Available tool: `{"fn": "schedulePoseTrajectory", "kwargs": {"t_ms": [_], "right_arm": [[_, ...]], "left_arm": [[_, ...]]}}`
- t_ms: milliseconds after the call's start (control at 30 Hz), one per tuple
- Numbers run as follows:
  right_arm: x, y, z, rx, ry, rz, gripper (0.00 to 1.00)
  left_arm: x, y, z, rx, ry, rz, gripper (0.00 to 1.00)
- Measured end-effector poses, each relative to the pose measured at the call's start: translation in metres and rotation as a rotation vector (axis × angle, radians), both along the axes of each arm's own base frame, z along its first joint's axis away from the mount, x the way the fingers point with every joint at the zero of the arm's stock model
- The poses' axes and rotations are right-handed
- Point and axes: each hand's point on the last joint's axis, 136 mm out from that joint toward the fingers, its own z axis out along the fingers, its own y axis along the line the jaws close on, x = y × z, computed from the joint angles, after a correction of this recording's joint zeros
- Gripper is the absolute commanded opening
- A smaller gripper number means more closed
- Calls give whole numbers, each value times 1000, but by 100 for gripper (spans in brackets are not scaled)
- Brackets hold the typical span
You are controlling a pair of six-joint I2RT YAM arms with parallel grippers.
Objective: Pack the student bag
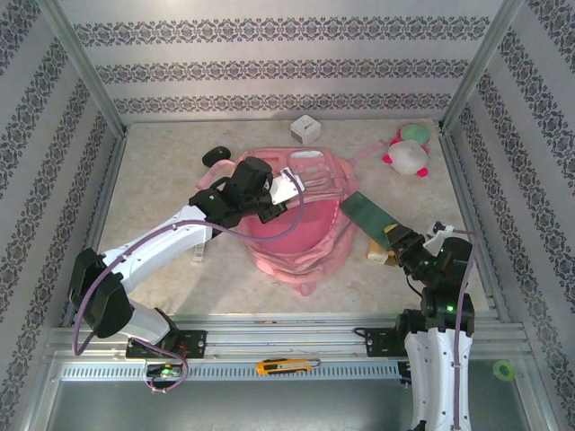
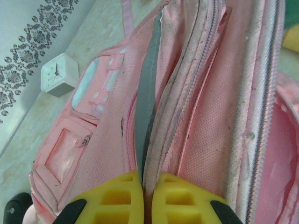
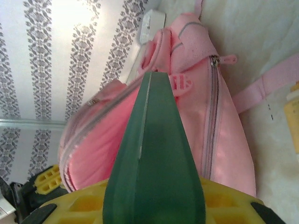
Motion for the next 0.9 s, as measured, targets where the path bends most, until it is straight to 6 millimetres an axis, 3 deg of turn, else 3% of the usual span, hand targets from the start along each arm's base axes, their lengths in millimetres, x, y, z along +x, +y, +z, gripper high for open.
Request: {"fn": "schedulePoseTrajectory", "kwargs": {"t_ms": [333,633,900], "right_arm": [[-10,44,3,33,-10,191,20],[6,100,-23,6,13,299,20],[22,139,-34,-16,-40,226,20]], "left_arm": [[2,-3,10,-86,90,84,0],[10,-7,12,-130,143,143,0],[12,-9,16,-177,185,171,0]]}}
